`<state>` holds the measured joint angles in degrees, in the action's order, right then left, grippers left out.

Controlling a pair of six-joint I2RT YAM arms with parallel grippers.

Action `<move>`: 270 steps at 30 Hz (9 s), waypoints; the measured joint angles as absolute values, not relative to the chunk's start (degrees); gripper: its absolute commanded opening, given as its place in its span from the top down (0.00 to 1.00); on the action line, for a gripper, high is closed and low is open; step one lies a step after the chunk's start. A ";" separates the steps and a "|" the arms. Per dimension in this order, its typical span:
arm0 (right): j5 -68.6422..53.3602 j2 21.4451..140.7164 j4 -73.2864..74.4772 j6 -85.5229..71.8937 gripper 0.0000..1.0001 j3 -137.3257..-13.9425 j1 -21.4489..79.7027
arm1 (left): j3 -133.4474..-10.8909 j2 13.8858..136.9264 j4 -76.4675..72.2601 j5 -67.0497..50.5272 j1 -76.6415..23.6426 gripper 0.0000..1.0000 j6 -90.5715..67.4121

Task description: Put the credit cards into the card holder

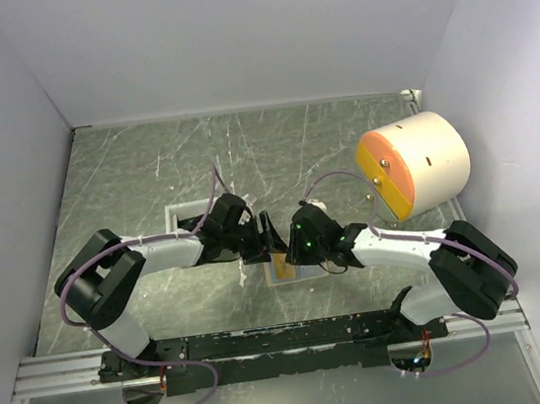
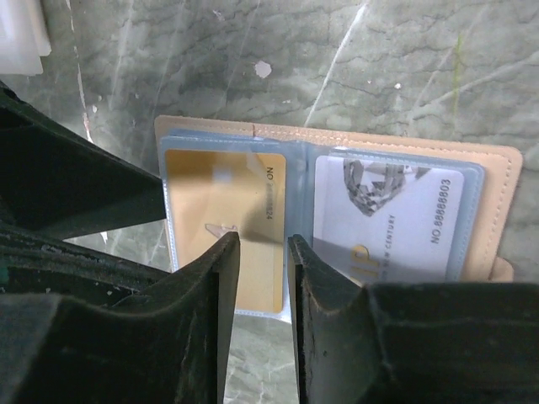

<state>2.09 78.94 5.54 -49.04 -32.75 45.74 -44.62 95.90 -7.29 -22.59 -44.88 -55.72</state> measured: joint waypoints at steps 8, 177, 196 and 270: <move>4.40 74.28 8.99 -47.97 0.62 -32.75 45.71 | -46.06 95.61 -7.57 -24.10 -45.10 0.24 -56.34; 0.86 80.86 -13.06 -50.57 1.00 -48.49 51.18 | -47.20 63.51 24.95 -38.92 -2.63 0.31 -29.26; -0.08 57.82 -21.21 -60.82 1.00 -29.78 51.18 | -31.42 59.66 -11.18 -57.30 -14.17 0.23 -57.65; 5.74 70.96 11.51 -39.81 0.74 -28.36 36.69 | -41.52 96.07 -15.70 -27.11 -43.09 0.93 -56.25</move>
<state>5.74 70.96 11.51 -39.81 -28.36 36.69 -41.52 96.07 -15.70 -27.11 -43.09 -56.25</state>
